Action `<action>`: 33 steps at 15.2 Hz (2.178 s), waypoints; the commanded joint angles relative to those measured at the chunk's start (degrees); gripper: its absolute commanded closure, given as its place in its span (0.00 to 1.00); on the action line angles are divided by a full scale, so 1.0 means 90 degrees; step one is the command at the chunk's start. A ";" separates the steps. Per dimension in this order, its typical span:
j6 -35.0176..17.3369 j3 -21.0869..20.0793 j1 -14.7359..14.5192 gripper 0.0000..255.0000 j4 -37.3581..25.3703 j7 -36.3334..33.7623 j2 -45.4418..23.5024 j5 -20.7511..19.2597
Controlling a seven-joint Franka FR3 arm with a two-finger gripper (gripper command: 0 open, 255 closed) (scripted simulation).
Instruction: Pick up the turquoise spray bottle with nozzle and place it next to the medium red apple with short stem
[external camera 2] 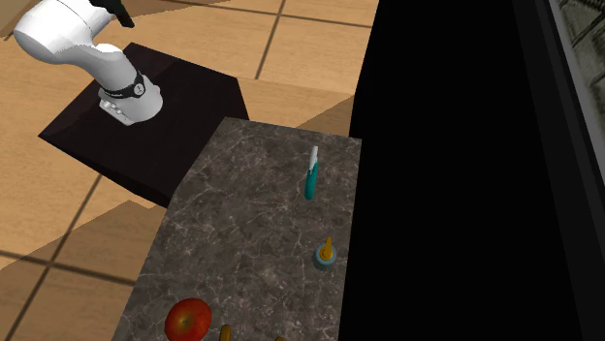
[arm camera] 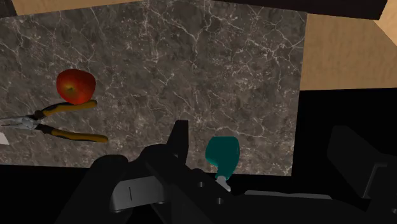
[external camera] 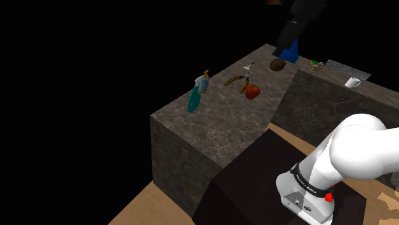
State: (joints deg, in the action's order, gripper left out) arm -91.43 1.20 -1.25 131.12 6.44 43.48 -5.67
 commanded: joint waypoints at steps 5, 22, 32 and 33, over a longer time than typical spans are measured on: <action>-0.0671 -0.0428 0.0152 0.00 0.0154 -0.1083 -0.0596 0.0201; -0.2790 -0.1607 0.0807 0.00 -0.1184 -0.5558 -0.4468 -0.0102; -0.3075 -0.1347 0.0739 0.00 -0.3161 -0.7751 -0.7001 -0.0650; -0.3069 -0.1291 0.0720 0.00 -0.3398 -0.7927 -0.7249 -0.0671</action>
State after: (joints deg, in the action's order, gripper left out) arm -118.77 -10.89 5.43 102.38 -62.98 -19.47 -11.41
